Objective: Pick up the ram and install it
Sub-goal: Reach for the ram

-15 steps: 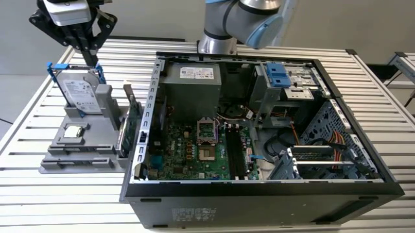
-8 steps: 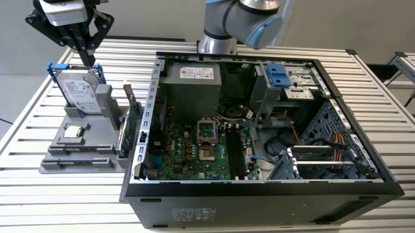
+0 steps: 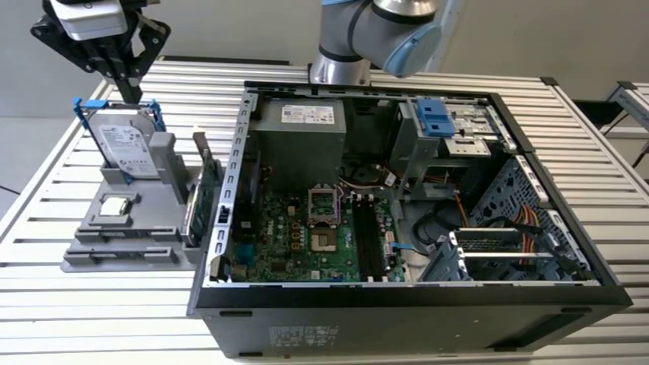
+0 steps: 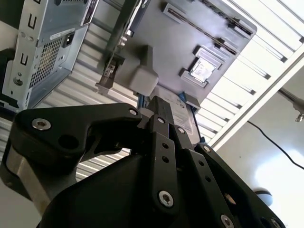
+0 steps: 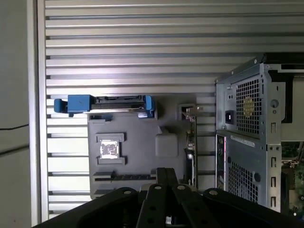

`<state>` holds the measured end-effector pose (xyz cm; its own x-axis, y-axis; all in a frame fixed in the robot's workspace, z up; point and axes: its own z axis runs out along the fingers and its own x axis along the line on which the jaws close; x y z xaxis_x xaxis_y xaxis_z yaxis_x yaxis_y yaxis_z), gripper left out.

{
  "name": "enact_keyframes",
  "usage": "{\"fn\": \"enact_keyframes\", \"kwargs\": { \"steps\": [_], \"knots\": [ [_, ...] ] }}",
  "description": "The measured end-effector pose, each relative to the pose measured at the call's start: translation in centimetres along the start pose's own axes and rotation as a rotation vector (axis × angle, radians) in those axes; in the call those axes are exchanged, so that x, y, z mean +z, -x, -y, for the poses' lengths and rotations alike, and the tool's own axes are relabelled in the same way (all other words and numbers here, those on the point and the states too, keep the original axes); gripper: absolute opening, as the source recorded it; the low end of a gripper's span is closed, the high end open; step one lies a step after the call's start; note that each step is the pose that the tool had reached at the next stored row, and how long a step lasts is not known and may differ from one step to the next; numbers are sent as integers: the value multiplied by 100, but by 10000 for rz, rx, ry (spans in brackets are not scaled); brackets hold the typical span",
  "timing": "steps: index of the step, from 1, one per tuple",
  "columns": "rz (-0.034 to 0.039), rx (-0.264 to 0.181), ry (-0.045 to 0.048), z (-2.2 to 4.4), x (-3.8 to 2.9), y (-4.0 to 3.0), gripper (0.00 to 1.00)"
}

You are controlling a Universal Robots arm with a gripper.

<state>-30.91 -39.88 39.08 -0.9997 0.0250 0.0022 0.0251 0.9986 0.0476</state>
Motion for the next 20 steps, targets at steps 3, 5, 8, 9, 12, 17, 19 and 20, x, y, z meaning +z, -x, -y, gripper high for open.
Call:
{"fn": "enact_keyframes", "kwargs": {
  "steps": [3, 5, 8, 9, 12, 17, 19, 20],
  "knots": [
    [-2, -31, -1, 1, 0, -32, 0],
    [-3, -49, 0, 1, 0, -55, 0],
    [-4, -73, 0, 3, 1, -98, 0],
    [-5, -80, -1, 3, 0, -112, 0],
    [-5, -99, 0, 4, 1, -151, 0],
    [-6, -123, 0, 5, 2, -208, 0],
    [-8, -130, -1, 6, 1, -229, 0],
    [-8, -134, -1, 6, 2, -238, 0]
  ]
}}
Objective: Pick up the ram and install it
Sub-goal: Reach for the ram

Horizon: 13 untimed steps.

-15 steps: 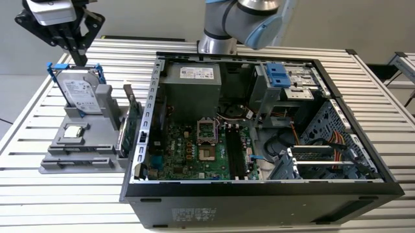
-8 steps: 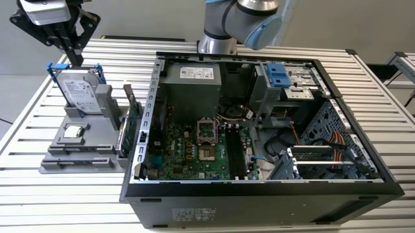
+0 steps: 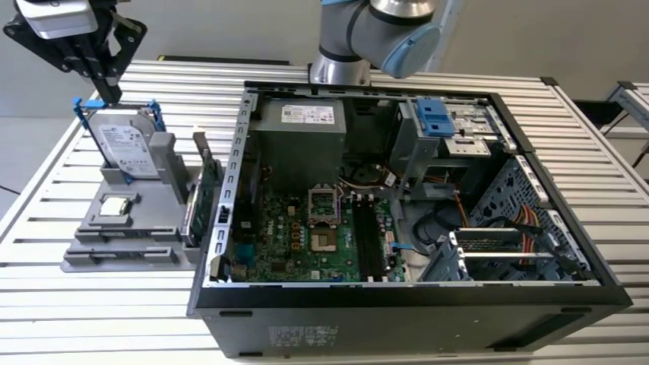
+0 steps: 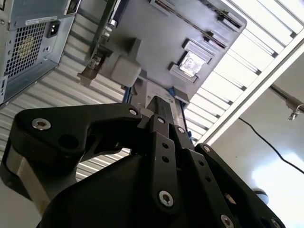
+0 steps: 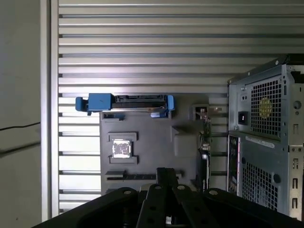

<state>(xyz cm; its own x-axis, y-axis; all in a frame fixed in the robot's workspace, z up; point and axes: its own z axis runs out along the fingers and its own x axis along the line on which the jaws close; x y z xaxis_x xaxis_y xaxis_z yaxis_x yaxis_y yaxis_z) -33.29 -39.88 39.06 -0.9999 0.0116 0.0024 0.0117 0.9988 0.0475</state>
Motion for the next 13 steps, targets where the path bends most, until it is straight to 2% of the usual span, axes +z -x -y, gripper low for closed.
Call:
{"fn": "enact_keyframes", "kwargs": {
  "steps": [13],
  "knots": [
    [-7, -38, 0, 2, 2, -119, 0]
  ]
}}
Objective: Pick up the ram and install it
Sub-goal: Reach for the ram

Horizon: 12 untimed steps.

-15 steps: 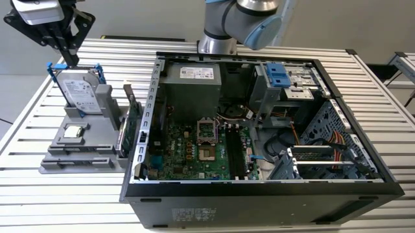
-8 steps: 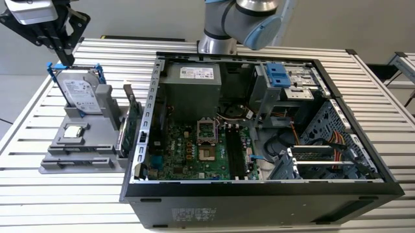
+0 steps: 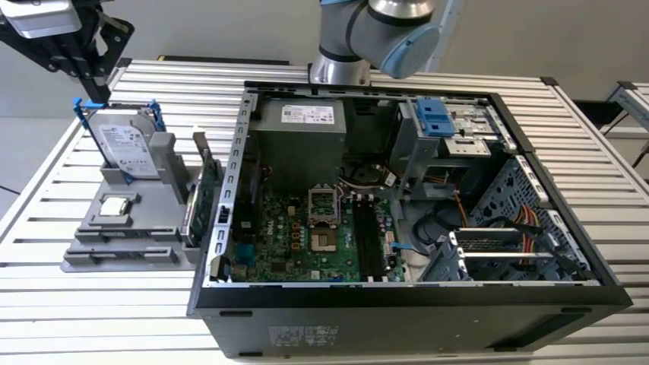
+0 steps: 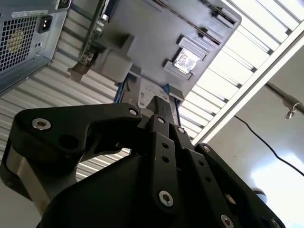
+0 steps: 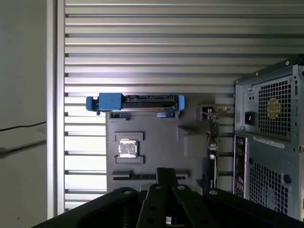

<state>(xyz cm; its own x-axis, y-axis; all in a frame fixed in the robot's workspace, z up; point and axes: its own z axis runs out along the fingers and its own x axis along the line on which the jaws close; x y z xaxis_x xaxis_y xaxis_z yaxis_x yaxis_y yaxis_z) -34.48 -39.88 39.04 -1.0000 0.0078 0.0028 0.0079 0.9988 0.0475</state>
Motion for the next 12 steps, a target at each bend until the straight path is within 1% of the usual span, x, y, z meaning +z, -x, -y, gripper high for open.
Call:
{"fn": "enact_keyframes", "kwargs": {
  "steps": [7, 12],
  "knots": [
    [-3, -21, 0, 0, 1, -54, 0],
    [-4, -30, 0, 1, 1, -76, 0]
  ]
}}
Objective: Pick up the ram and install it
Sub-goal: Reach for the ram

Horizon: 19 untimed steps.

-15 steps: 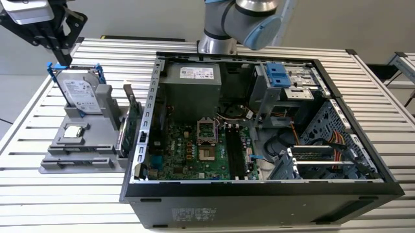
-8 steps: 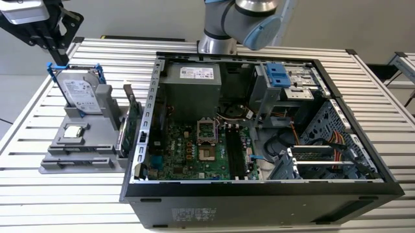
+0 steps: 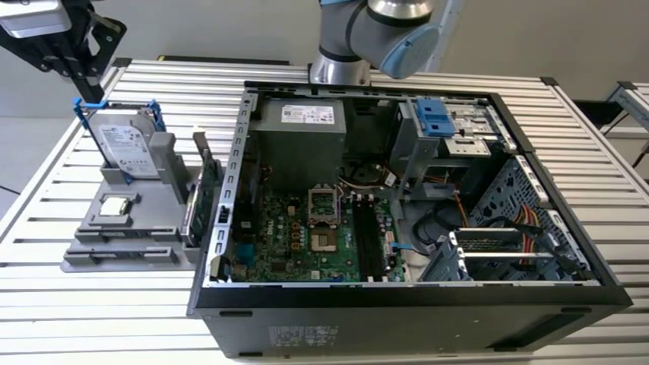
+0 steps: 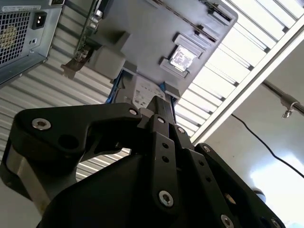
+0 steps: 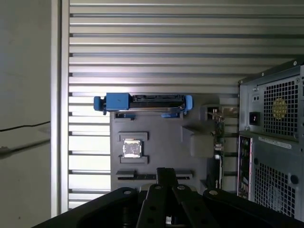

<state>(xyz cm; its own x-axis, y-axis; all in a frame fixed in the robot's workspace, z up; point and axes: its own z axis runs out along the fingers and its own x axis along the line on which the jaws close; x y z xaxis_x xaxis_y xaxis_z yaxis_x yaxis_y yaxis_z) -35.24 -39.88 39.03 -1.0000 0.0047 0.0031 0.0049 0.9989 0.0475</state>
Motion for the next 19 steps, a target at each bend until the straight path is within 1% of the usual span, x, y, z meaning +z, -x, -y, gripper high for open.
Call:
{"fn": "enact_keyframes", "kwargs": {
  "steps": [7, 19],
  "knots": [
    [-1, 0, 0, 1, 0, -3, 0],
    [-3, 1, 0, 105, -4, -2, 0]
  ]
}}
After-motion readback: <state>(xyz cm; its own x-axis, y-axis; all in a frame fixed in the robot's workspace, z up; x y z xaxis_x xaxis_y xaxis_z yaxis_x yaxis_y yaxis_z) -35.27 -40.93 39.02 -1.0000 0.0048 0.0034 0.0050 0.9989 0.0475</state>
